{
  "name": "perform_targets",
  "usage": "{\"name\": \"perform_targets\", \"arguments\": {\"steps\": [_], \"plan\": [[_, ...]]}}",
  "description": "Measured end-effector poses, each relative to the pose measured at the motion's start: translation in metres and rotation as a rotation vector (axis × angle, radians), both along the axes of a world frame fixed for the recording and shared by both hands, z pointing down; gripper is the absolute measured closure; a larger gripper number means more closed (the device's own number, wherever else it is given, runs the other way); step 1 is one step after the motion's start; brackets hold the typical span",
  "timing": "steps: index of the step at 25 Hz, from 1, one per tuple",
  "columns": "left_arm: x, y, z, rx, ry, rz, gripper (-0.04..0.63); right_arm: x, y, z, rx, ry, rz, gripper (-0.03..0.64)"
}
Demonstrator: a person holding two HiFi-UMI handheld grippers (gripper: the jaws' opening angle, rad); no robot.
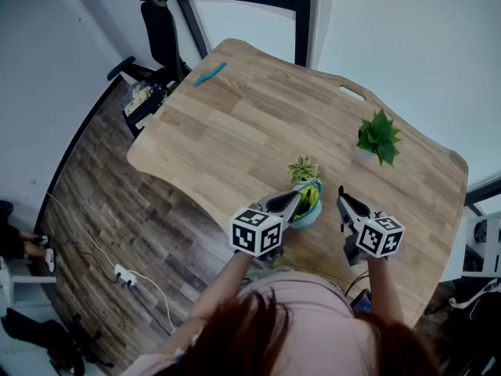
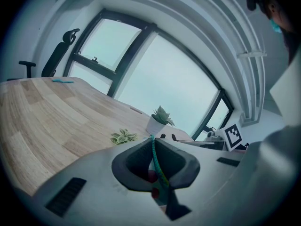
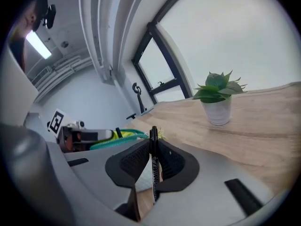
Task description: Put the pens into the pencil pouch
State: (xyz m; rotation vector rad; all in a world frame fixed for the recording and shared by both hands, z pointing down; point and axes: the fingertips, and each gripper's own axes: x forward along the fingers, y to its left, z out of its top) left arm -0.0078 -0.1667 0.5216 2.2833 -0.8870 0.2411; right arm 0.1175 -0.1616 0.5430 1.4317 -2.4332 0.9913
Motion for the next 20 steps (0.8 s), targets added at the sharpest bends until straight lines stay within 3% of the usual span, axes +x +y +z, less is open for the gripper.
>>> {"name": "perform_targets", "arguments": {"steps": [15,20], "plan": [[0.003,0.002,0.001,-0.004,0.002,0.007,0.581,-0.010,-0.021,-0.081,0.152,-0.431,0.116,0.566],[0.004,0.003,0.000,-0.004,0.002,0.010,0.581,-0.021,-0.028,-0.114,0.240,-0.522,0.109,0.566]]}}
